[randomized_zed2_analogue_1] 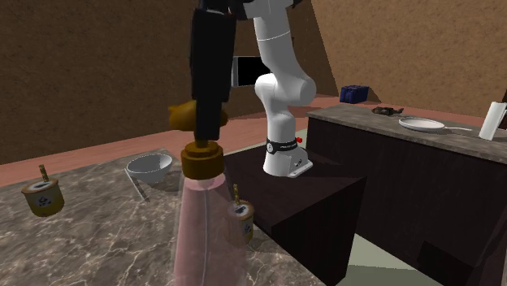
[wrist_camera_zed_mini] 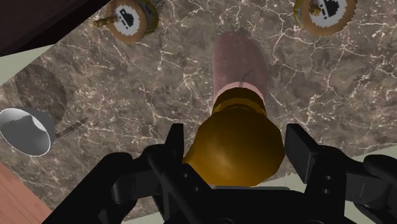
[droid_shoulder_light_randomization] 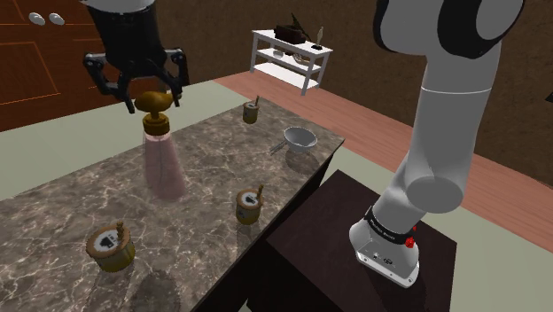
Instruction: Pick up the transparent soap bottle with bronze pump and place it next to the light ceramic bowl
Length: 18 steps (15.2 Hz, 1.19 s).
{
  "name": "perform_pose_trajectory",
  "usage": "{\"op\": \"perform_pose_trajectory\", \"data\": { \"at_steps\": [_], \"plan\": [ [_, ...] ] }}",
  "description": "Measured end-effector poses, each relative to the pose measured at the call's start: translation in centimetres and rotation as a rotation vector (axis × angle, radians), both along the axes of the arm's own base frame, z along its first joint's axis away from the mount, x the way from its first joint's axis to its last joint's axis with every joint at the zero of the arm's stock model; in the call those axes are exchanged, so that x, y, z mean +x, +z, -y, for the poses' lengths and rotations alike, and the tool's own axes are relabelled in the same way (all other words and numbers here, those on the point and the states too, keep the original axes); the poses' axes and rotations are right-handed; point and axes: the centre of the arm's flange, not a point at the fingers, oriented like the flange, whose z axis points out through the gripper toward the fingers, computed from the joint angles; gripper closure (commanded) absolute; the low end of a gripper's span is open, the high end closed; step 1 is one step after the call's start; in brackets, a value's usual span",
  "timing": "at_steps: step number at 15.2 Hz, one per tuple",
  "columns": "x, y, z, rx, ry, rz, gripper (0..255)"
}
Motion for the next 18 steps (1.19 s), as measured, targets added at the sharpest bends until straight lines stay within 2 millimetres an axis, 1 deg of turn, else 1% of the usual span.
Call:
{"op": "perform_pose_trajectory", "data": {
  "at_steps": [4, 5, 10, 12, 13, 16, 18],
  "plan": [
    [0.0, 2.0, -0.1, 0.0, 0.0, 0.0, 255],
    [-0.1, 2.4, 0.5, 0.0, 0.0, 0.0, 255],
    [-0.9, 5.0, 5.6, 0.0, -0.001, 0.0, 255],
    [-1.3, 6.6, 8.3, -0.001, -0.002, 0.0, 255],
    [-1.6, 6.9, 9.6, -0.001, -0.002, 0.001, 255],
    [-2.4, 8.6, 13.1, -0.001, -0.003, 0.0, 255],
    [-2.3, 9.6, 15.3, -0.001, -0.002, 0.0, 255]
  ]
}}
